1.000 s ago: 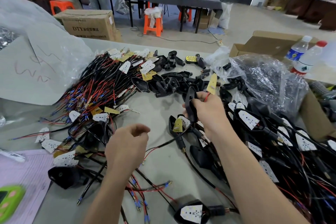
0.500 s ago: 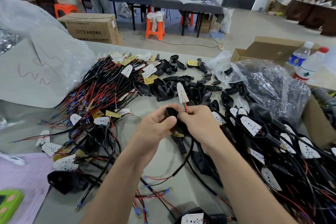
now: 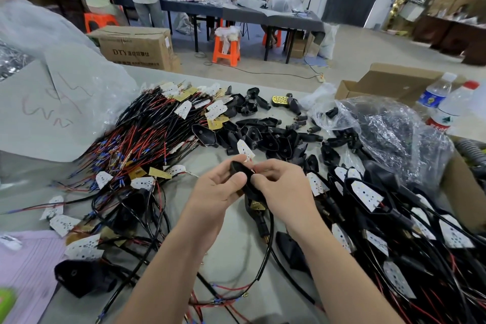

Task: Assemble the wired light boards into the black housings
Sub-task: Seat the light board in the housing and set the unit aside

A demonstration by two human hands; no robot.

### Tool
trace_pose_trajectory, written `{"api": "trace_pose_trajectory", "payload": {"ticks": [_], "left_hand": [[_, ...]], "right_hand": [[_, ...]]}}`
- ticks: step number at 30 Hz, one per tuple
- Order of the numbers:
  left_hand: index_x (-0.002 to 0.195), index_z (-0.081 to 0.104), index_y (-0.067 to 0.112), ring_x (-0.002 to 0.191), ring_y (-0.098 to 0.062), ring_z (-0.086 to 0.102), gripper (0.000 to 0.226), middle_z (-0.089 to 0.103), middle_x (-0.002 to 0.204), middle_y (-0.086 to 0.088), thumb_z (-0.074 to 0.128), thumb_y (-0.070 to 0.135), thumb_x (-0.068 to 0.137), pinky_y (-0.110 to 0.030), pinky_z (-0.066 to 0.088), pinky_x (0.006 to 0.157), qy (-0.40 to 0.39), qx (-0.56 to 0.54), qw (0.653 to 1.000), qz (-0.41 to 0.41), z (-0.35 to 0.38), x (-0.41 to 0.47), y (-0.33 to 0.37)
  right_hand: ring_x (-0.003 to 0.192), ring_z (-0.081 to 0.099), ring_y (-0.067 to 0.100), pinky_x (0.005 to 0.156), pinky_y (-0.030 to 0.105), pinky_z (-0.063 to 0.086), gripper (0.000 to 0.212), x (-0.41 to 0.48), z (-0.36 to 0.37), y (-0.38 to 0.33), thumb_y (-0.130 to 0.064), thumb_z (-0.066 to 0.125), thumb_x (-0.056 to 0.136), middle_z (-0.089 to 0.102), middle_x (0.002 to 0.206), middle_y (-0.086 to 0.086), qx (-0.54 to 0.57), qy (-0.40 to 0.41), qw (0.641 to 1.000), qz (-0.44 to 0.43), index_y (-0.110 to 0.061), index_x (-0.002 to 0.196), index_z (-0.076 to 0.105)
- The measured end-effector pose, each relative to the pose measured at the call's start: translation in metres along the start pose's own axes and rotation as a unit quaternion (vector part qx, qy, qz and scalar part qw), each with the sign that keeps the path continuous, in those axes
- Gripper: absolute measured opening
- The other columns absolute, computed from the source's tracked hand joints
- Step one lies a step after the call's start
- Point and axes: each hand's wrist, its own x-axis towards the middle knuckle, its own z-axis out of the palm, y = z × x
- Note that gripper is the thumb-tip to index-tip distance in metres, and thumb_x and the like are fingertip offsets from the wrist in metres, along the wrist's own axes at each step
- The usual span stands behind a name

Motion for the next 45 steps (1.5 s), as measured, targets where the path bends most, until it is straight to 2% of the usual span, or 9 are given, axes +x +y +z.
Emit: {"api": "trace_pose_trajectory", "payload": {"ticks": [7, 14, 18, 21, 28, 33, 40, 43, 45], "left_hand": [[0.12, 0.071, 0.011, 0.111, -0.021, 0.068, 0.031, 0.073, 0.122, -0.012, 0.051, -0.002, 0.101, -0.03, 0.056, 0.096, -0.033, -0.015, 0.999, 0.023, -0.008, 0.005, -0.009], [0.14, 0.056, 0.001, 0.109, -0.037, 0.066, 0.047, 0.067, 0.124, -0.027, 0.062, 0.007, 0.093, -0.055, 0.053, 0.103, -0.052, -0.035, 0.998, 0.021, -0.012, 0.004, -0.002], [0.139, 0.057, 0.002, 0.104, -0.033, 0.068, 0.048, 0.07, 0.115, -0.022, 0.066, 0.003, 0.092, -0.056, 0.053, 0.103, -0.052, -0.037, 0.998, 0.023, -0.014, 0.002, 0.0], [0.138, 0.059, 0.003, 0.111, -0.031, 0.068, 0.053, 0.071, 0.121, -0.02, 0.061, 0.001, 0.085, -0.049, 0.055, 0.101, -0.056, -0.022, 0.998, 0.025, -0.017, -0.002, 0.003], [0.14, 0.058, 0.006, 0.109, -0.029, 0.067, 0.044, 0.07, 0.126, -0.019, 0.052, -0.008, 0.099, -0.045, 0.057, 0.097, -0.044, 0.017, 0.999, 0.023, -0.02, -0.008, 0.017], [0.139, 0.058, 0.006, 0.117, -0.032, 0.067, 0.04, 0.068, 0.131, -0.019, 0.056, -0.001, 0.1, -0.043, 0.057, 0.095, -0.056, 0.011, 0.998, 0.019, -0.021, -0.017, 0.019], [0.138, 0.059, 0.006, 0.116, -0.03, 0.068, 0.042, 0.07, 0.129, -0.014, 0.061, 0.001, 0.095, -0.037, 0.058, 0.089, -0.053, -0.011, 0.999, 0.001, -0.022, -0.016, 0.021], [0.135, 0.06, 0.007, 0.111, -0.027, 0.07, 0.041, 0.071, 0.126, -0.012, 0.061, 0.004, 0.095, -0.039, 0.059, 0.088, -0.05, -0.054, 0.997, -0.011, -0.02, -0.014, 0.023], [0.129, 0.063, 0.008, 0.11, -0.026, 0.07, 0.035, 0.069, 0.124, -0.014, 0.058, 0.001, 0.096, -0.041, 0.059, 0.089, -0.034, -0.092, 0.995, -0.006, -0.019, -0.011, 0.025]], "right_hand": [[0.066, 0.071, 0.022, 0.062, 0.037, 0.058, 0.014, 0.0, 0.004, 0.005, -0.012, 0.073, 0.081, 0.076, 0.073, 0.004, 0.127, 0.025, 0.991, 0.041, -0.025, 0.08, 0.079], [0.102, 0.068, 0.014, 0.091, 0.033, 0.053, 0.013, 0.004, -0.015, 0.0, -0.012, 0.078, 0.081, 0.072, 0.112, -0.009, -0.023, -0.054, 0.998, 0.01, -0.022, 0.073, 0.078], [0.065, 0.064, 0.005, 0.05, 0.01, 0.041, 0.017, 0.001, -0.013, -0.014, -0.017, 0.074, 0.081, 0.073, 0.074, -0.006, -0.171, -0.043, 0.984, -0.039, -0.028, 0.068, 0.074], [0.05, 0.057, 0.003, 0.043, 0.01, 0.036, 0.015, -0.004, -0.01, -0.021, -0.019, 0.073, 0.08, 0.066, 0.061, -0.008, -0.241, -0.06, 0.967, -0.061, -0.029, 0.068, 0.072], [0.08, 0.062, 0.01, 0.073, 0.032, 0.054, 0.015, -0.017, -0.008, -0.029, -0.021, 0.077, 0.078, 0.064, 0.085, -0.014, -0.221, 0.018, 0.969, -0.109, -0.03, 0.086, 0.067], [0.094, 0.062, -0.001, 0.084, 0.01, 0.048, 0.057, -0.027, -0.004, -0.04, -0.003, 0.058, 0.089, 0.068, 0.11, -0.015, -0.144, -0.023, 0.971, -0.19, -0.037, 0.135, 0.06], [0.114, 0.048, 0.012, 0.091, 0.007, 0.033, 0.045, -0.038, 0.004, -0.029, 0.003, 0.056, 0.091, 0.061, 0.127, -0.011, -0.183, -0.044, 0.946, -0.264, -0.022, 0.123, 0.072], [0.11, 0.051, 0.01, 0.092, 0.028, 0.043, 0.044, -0.03, -0.001, -0.027, -0.008, 0.056, 0.096, 0.061, 0.122, -0.011, -0.196, -0.056, 0.948, -0.245, -0.034, 0.129, 0.067], [0.103, 0.056, 0.003, 0.089, 0.023, 0.046, 0.048, -0.03, -0.008, -0.025, -0.018, 0.059, 0.095, 0.061, 0.116, -0.02, -0.125, -0.012, 0.974, -0.189, -0.044, 0.136, 0.057]]}}
